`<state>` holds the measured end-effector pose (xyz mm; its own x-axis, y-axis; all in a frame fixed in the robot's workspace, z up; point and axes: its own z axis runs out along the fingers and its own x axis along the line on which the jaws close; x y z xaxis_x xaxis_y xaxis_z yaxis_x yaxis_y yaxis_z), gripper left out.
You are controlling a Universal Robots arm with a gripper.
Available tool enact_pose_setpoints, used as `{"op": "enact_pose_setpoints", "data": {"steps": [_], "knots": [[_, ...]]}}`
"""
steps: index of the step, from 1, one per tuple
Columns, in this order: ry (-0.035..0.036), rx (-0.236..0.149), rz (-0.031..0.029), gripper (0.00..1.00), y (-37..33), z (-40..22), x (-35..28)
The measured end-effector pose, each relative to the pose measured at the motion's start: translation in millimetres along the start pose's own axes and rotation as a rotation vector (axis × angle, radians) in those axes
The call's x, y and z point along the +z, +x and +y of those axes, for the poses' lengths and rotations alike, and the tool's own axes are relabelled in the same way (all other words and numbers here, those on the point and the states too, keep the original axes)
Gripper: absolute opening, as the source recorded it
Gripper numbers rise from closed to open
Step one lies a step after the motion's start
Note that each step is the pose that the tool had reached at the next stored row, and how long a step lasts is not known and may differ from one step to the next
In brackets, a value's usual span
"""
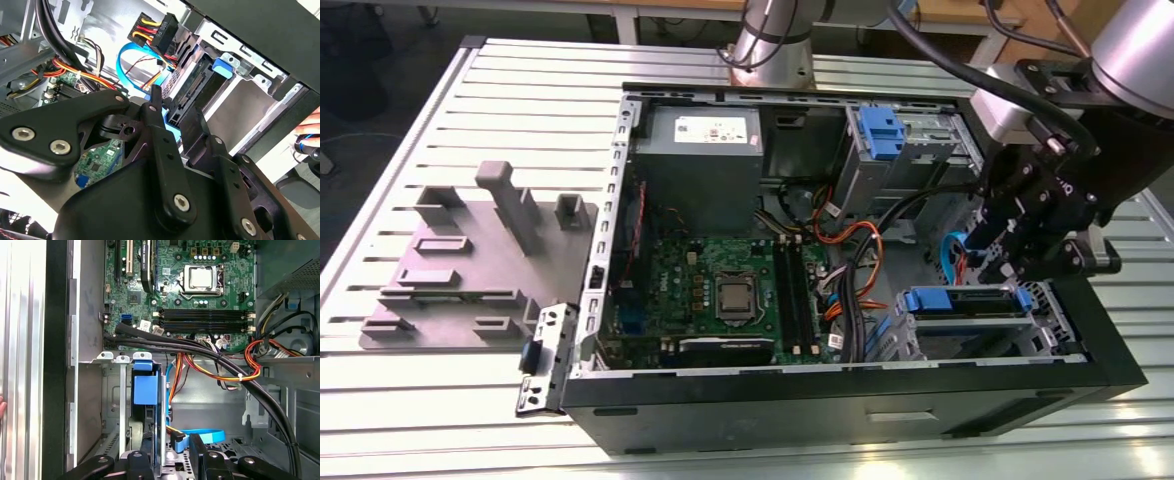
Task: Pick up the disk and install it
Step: 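Insert the first disk wire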
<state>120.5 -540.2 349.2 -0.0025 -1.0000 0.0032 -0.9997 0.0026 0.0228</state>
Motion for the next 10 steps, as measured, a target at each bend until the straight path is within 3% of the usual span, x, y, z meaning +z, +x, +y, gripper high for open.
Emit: {"op": "enact_pose_setpoints", "data": {"steps": [10], "knots": [[0.0002, 0.0, -0.0004, 0.42, 0.0, 1.3, 0.4]]}}
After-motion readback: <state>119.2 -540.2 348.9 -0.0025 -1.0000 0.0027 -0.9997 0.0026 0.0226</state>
